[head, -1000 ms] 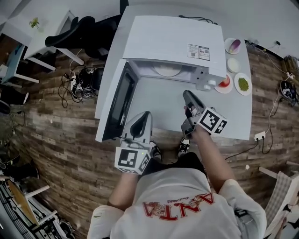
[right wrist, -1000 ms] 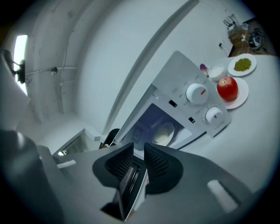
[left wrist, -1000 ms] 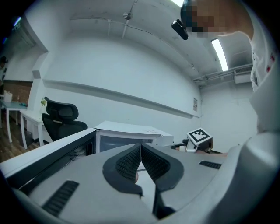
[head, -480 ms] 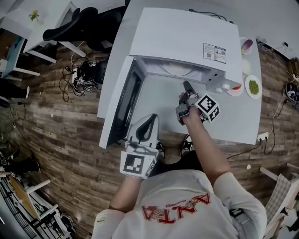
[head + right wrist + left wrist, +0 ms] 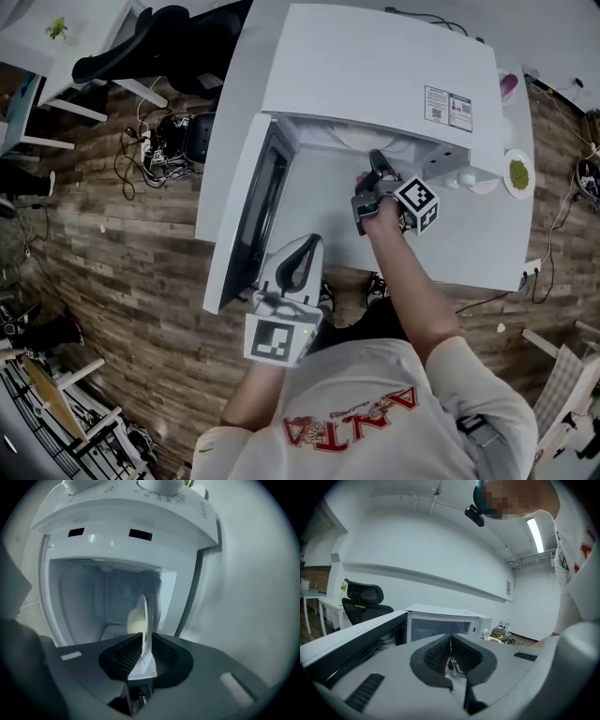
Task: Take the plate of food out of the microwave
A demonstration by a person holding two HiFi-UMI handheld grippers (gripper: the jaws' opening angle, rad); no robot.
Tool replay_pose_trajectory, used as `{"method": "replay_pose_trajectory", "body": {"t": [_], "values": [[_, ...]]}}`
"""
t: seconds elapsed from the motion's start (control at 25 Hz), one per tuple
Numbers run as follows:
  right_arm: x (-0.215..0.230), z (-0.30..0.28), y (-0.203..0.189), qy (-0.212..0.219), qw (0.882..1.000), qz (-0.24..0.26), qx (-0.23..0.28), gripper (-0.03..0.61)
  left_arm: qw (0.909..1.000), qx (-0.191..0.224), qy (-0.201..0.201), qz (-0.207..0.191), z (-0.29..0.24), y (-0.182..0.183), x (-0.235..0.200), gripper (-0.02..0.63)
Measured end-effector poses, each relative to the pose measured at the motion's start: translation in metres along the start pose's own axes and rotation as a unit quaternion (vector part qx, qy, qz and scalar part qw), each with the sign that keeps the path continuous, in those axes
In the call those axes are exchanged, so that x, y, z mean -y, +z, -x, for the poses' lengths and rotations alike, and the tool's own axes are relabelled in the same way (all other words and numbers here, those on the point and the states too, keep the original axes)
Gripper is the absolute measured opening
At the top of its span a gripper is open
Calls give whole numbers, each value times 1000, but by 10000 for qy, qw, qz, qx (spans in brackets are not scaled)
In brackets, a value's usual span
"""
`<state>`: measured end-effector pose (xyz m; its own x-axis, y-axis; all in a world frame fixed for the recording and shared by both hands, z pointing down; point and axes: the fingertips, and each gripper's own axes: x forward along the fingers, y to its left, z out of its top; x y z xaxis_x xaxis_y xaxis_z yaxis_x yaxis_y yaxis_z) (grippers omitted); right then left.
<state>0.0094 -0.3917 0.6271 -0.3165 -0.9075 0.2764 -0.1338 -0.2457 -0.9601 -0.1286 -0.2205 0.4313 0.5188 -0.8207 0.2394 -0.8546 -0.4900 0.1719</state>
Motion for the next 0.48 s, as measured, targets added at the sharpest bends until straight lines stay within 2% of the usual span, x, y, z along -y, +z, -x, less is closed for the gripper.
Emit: {"method": "replay_pose_trajectory", "body": {"t": [0.48], "values": [[-2,-10,4,-32,10000,-34,11,16,9999,-102,13,126,-7,-5,-3,12]]}}
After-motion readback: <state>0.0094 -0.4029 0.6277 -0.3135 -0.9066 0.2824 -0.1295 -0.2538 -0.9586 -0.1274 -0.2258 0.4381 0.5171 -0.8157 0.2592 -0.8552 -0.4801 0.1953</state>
